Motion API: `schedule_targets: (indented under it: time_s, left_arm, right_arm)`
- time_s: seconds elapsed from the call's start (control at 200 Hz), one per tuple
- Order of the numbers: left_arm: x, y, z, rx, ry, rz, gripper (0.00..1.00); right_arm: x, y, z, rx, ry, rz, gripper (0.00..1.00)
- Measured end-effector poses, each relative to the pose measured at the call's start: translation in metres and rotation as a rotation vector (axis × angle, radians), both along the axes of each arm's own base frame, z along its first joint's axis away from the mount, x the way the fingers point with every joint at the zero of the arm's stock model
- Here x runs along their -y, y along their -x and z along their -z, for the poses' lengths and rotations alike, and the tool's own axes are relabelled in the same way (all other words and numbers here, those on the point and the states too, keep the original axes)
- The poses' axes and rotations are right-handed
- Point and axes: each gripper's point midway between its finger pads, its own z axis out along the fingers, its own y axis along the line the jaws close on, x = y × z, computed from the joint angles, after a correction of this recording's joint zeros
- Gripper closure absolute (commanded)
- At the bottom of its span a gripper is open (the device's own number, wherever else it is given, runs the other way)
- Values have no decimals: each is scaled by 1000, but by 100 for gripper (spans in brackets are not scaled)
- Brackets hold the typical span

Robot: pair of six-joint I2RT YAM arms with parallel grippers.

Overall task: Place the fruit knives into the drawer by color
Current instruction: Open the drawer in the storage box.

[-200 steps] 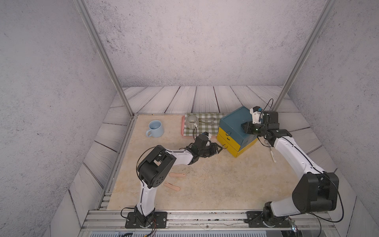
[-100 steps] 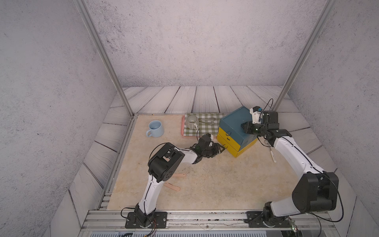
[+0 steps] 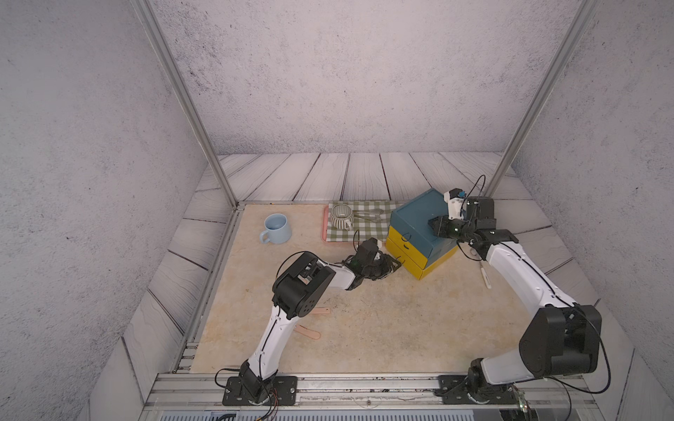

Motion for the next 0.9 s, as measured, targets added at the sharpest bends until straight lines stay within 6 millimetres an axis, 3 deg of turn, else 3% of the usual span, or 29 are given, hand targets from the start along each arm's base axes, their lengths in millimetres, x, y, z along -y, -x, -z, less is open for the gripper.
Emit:
schedule_targets:
  time_s: [0.38, 0.631, 0.896]
  left_arm:
    - [7, -7, -6, 12, 17, 0, 76]
    - [7, -14, -10, 14, 25, -11, 100]
    - [1, -11, -4, 9, 23, -14, 100]
  right_arm:
    - [0, 0, 0, 1, 0, 0, 88]
    - [0, 0, 0, 1, 1, 0, 88]
    - [0, -2, 0, 2, 1, 0, 88]
